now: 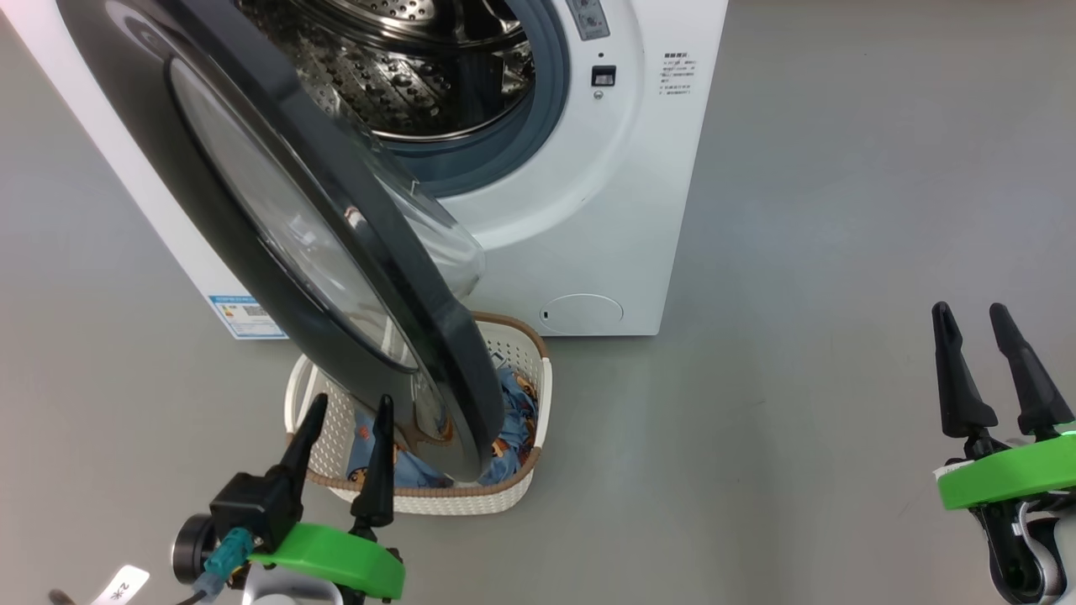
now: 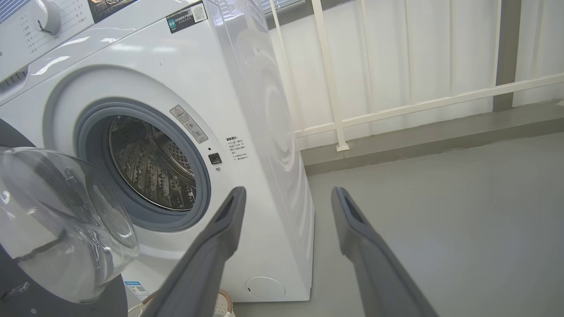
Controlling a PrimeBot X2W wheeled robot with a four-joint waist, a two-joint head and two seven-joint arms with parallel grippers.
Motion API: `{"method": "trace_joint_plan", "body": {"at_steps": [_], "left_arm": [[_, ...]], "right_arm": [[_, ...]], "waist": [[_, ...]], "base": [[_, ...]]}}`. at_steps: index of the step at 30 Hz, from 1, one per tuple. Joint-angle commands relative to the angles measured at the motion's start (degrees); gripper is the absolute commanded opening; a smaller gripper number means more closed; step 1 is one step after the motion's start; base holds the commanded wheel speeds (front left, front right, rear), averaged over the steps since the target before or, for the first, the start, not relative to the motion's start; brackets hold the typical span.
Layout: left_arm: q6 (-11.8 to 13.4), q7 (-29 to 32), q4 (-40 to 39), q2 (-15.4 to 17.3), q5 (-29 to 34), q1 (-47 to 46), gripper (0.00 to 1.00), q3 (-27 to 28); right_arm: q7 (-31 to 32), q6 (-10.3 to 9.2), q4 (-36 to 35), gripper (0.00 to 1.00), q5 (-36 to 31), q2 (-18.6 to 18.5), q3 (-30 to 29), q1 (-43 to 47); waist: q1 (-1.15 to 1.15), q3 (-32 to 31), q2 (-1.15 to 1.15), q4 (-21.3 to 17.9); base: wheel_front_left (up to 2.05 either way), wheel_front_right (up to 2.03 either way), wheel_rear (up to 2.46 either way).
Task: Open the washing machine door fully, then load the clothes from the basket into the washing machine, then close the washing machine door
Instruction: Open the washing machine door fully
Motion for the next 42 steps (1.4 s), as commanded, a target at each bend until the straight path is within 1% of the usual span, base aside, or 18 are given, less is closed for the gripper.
{"method": "trace_joint_plan", "body": {"at_steps": [1,7,10,12,13,17,22,26,32,42], "left_arm": [[-0.23,-0.46,-0.96,0.99,0.52,0.02,1.0,2.08],[-0.29,-0.46,-0.84,0.99,0.43,0.08,1.0,1.99],[-0.28,-0.46,-0.77,0.99,0.33,0.17,1.0,1.83],[-0.29,-0.46,-0.73,0.99,0.25,0.17,1.0,1.71],[-0.29,-0.46,-0.73,0.99,0.25,0.17,1.0,1.71],[-0.27,-0.46,-0.64,0.99,0.19,0.15,1.0,1.56],[-0.28,-0.46,-0.37,0.99,0.14,0.15,1.0,1.5],[-0.27,-0.46,-0.11,0.99,0.08,0.27,1.0,1.56],[-0.14,-0.46,0.34,0.99,0.03,0.56,1.0,1.64],[-0.42,-0.46,0.72,0.99,0.22,0.65,1.0,1.87]], "right_arm": [[-0.66,0.41,-2.34,1.0,-4.43,0.14,-0.28,1.1],[-0.9,0.41,-6.72,1.0,-18.25,3.57,-3.19,3.55],[-0.92,0.41,-8.56,1.0,-23.27,5.52,-3.42,5.29],[-0.93,0.41,-9.27,1.0,-25.22,6.92,-3.76,6.45],[-0.93,0.41,-9.27,1.0,-25.22,6.92,-3.76,6.45],[-0.94,0.41,-9.52,1.0,-27.47,9.28,-3.86,8.62],[-0.94,0.41,-9.66,1.0,-28.34,12.09,-4.15,10.72],[-0.95,0.41,-9.37,1.0,-28.27,13.51,-5.1,12.12],[-0.95,0.41,-9.38,1.0,-28.39,14.46,-5.79,13.6],[-0.95,0.41,-9.18,1.0,-28.02,14.81,-5.97,14.46]], "waist": [[0.0,-0.16,0.0,-0.06],[0.0,-0.35,0.0,-0.16],[0.0,-0.45,0.0,-0.19],[0.0,-0.48,0.0,-0.17],[0.0,-0.48,0.0,-0.17],[0.0,-0.56,0.0,-0.12],[0.0,-0.8,0.0,-0.05],[0.0,-1.09,0.0,0.11],[0.0,-1.72,0.0,0.18],[0.0,-2.38,0.0,0.15]], "base": [[0.0,0.0,0.0],[0.0,0.0,0.0],[0.0,0.0,0.0],[0.0,0.0,0.0],[0.0,0.0,0.0],[0.0,0.0,0.0],[0.0,0.0,0.0],[0.0,0.0,0.0],[0.0,0.0,0.0],[0.0,0.0,0.0]]}}
